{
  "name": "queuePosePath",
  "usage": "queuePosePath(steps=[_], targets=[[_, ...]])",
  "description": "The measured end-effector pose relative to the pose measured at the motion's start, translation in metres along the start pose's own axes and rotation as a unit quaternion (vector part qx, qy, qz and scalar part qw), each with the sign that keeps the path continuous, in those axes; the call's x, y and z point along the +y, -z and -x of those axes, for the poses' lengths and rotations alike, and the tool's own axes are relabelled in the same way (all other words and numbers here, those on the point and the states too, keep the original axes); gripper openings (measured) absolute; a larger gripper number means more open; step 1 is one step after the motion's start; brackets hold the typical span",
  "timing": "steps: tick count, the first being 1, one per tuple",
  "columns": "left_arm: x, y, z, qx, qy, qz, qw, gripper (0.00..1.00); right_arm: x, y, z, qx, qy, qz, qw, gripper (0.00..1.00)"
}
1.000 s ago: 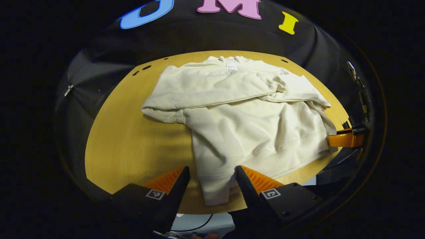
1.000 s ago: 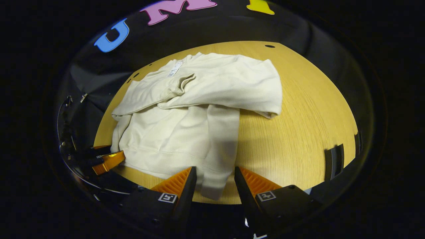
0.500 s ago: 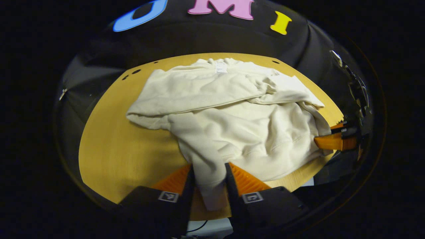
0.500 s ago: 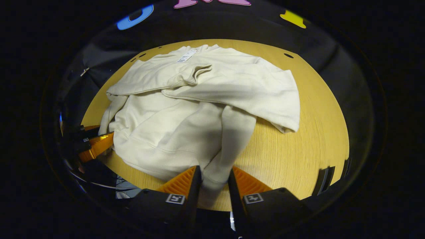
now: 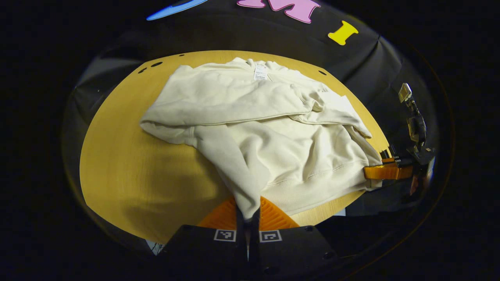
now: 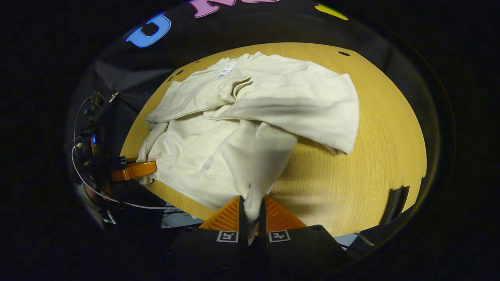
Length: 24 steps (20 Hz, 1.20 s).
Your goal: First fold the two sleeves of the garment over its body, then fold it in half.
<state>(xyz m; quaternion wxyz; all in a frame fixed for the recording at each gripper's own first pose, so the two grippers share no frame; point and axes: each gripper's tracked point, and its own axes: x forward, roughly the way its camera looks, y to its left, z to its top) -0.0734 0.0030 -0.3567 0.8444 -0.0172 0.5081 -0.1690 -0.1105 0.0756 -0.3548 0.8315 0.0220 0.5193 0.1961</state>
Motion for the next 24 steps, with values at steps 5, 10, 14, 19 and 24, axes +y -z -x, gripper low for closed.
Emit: queuePosePath(steps=[5, 10, 14, 19, 24], targets=[[-0.005, -0.007, 0.031, -0.002, 0.021, 0.000, 1.000, 0.07, 0.008, -0.031, 0.021, -0.023, -0.020, -0.010, 0.999, 0.13], [-0.007, -0.050, 0.057, -0.047, 0.027, 0.023, 0.998, 0.07, 0.016, -0.080, 0.047, -0.084, -0.040, -0.040, 0.995, 0.13], [-0.001, -0.099, 0.064, -0.092, 0.033, 0.043, 0.994, 0.07, 0.023, -0.130, 0.063, -0.136, -0.057, -0.049, 0.988, 0.13], [0.009, -0.146, 0.063, -0.125, 0.034, 0.073, 0.989, 0.07, 0.028, -0.190, 0.063, -0.181, -0.062, -0.049, 0.980, 0.13], [0.014, -0.196, 0.051, -0.151, 0.026, 0.083, 0.985, 0.07, 0.019, -0.251, 0.048, -0.215, -0.056, -0.064, 0.973, 0.12]])
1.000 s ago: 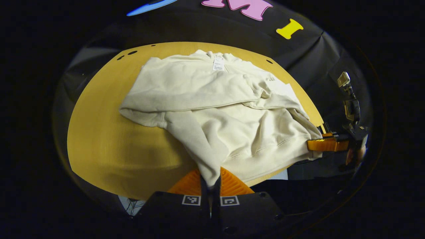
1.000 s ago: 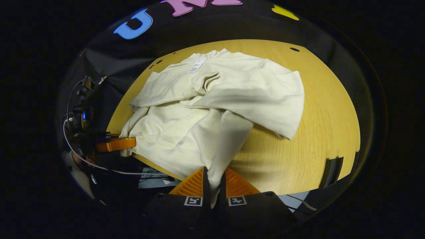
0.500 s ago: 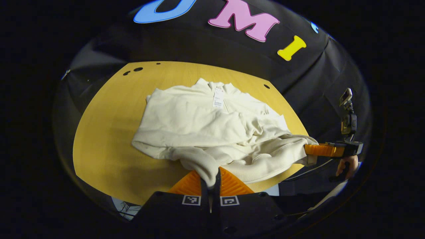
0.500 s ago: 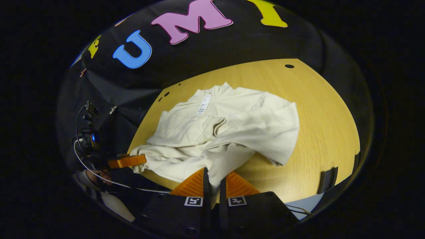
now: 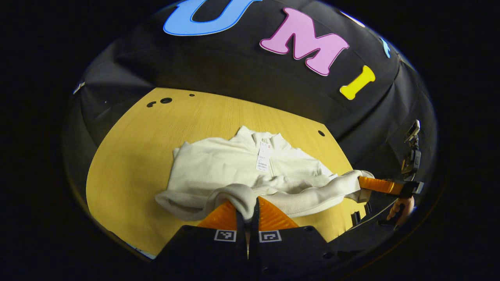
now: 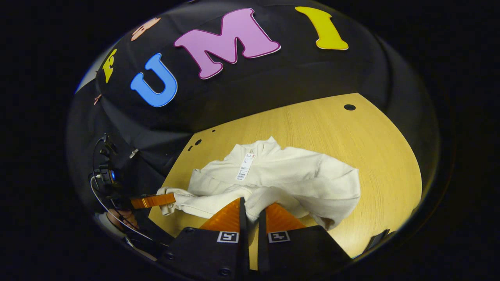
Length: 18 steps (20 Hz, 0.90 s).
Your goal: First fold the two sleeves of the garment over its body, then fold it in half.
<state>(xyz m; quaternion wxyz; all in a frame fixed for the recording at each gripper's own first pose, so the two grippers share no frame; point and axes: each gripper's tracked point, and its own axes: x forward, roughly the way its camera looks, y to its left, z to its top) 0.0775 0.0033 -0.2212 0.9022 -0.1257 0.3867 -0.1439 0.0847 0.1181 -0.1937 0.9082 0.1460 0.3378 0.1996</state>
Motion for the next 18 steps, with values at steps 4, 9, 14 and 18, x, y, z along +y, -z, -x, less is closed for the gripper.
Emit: queuePosePath(steps=[4, 9, 14, 18], targets=[[0.007, -0.028, -0.039, -0.008, -0.015, 0.012, 1.000, 0.07, -0.012, -0.017, -0.037, -0.003, 0.011, -0.006, 1.000, 0.12], [0.027, -0.047, -0.091, 0.003, -0.045, 0.033, 0.998, 0.07, -0.034, -0.028, -0.088, 0.009, 0.029, -0.013, 0.999, 0.12], [0.042, -0.052, -0.134, 0.020, -0.072, 0.042, 0.996, 0.07, -0.056, -0.023, -0.131, 0.031, 0.043, -0.025, 0.998, 0.12], [0.051, -0.048, -0.164, 0.047, -0.093, 0.024, 0.994, 0.07, -0.075, -0.005, -0.163, 0.064, 0.060, -0.028, 0.996, 0.12]])
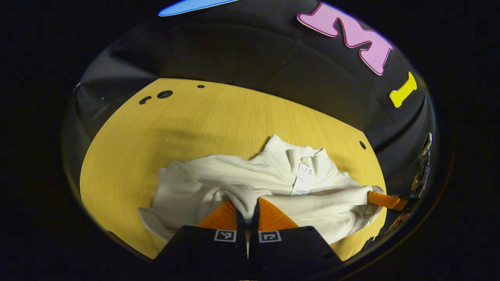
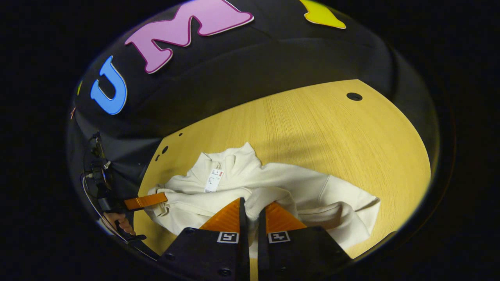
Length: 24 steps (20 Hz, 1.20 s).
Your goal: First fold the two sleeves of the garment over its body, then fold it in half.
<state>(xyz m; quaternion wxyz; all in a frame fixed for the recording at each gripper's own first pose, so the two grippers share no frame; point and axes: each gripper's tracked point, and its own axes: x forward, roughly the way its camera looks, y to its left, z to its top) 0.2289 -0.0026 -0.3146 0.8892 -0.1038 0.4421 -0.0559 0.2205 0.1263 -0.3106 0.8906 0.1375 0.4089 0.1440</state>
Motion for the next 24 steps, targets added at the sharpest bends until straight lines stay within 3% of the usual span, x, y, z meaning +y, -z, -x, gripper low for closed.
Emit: queuePosePath(steps=[7, 11, 13, 15, 17, 18, 19, 21, 24], targets=[[0.003, 0.013, -0.025, 0.028, -0.023, -0.001, 0.999, 0.07, -0.014, 0.022, -0.034, 0.038, 0.022, 0.006, 0.999, 0.12], [0.009, 0.015, -0.027, 0.030, -0.036, -0.007, 0.999, 0.11, -0.012, 0.022, -0.034, 0.037, 0.014, 0.004, 0.999, 0.28], [0.003, 0.014, -0.027, 0.031, -0.032, -0.009, 0.999, 0.25, -0.008, 0.022, -0.034, 0.037, 0.008, 0.004, 0.999, 0.33], [0.001, 0.014, -0.027, 0.030, -0.036, -0.017, 0.999, 0.32, 0.002, 0.023, -0.034, 0.036, -0.003, -0.001, 0.999, 0.42], [-0.003, 0.013, -0.022, 0.027, -0.031, -0.022, 0.999, 0.39, 0.008, 0.021, -0.028, 0.034, -0.004, -0.003, 0.999, 0.71], [-0.006, 0.012, -0.018, 0.021, -0.025, -0.024, 0.999, 0.49, 0.010, 0.019, -0.024, 0.032, -0.003, -0.005, 0.999, 0.69], [-0.010, 0.011, -0.015, 0.017, -0.021, -0.027, 0.999, 0.61, 0.010, 0.018, -0.020, 0.029, -0.003, -0.007, 1.000, 0.75], [-0.014, 0.011, -0.006, 0.010, -0.019, -0.043, 0.999, 0.76, 0.011, 0.015, -0.010, 0.020, -0.001, -0.001, 1.000, 0.81], [-0.014, 0.008, 0.011, -0.008, -0.022, -0.058, 0.998, 0.82, 0.015, 0.014, 0.008, 0.008, -0.002, 0.009, 1.000, 0.88]])
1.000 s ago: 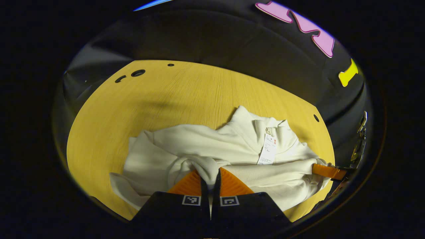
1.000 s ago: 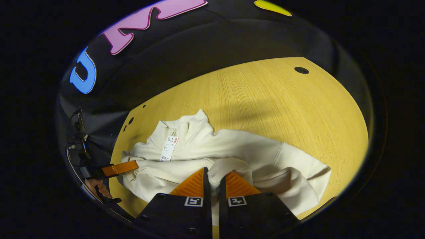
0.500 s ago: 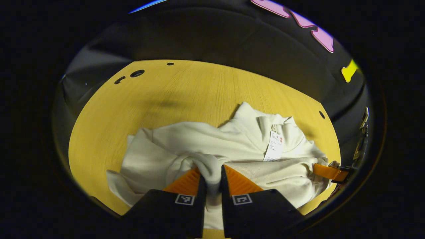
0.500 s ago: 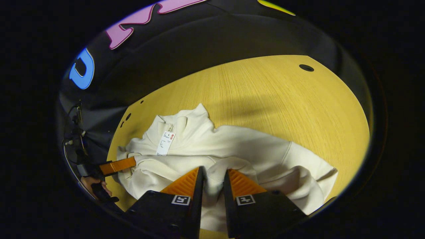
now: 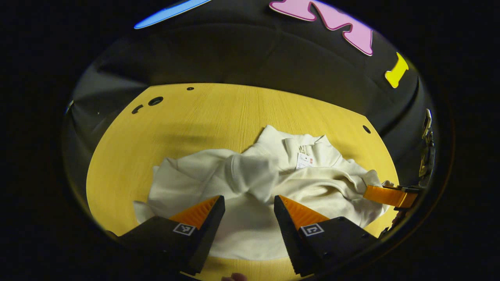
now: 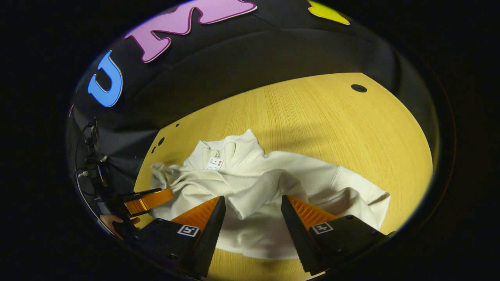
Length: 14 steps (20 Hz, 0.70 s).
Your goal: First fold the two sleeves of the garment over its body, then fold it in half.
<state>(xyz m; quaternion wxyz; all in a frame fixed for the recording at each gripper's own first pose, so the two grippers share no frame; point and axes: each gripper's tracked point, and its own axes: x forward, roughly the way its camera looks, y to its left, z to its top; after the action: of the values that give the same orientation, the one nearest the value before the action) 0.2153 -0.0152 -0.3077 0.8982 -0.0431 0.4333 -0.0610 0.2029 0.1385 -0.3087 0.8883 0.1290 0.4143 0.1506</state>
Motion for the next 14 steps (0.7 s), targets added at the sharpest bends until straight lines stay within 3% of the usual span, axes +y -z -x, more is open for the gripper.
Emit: queuePosePath(steps=[1, 2, 14], targets=[[0.001, -0.002, 0.009, -0.009, -0.002, -0.004, 1.000, 0.84, 0.001, 0.001, 0.005, -0.003, -0.002, 0.002, 1.000, 0.78], [0.000, -0.002, 0.018, -0.017, 0.002, -0.009, 1.000, 0.86, 0.002, 0.003, 0.011, -0.005, -0.004, 0.003, 1.000, 0.90], [-0.008, 0.026, 0.117, -0.067, 0.001, -0.050, 0.996, 0.86, 0.017, 0.024, 0.092, -0.051, -0.017, 0.017, 0.998, 0.91]])
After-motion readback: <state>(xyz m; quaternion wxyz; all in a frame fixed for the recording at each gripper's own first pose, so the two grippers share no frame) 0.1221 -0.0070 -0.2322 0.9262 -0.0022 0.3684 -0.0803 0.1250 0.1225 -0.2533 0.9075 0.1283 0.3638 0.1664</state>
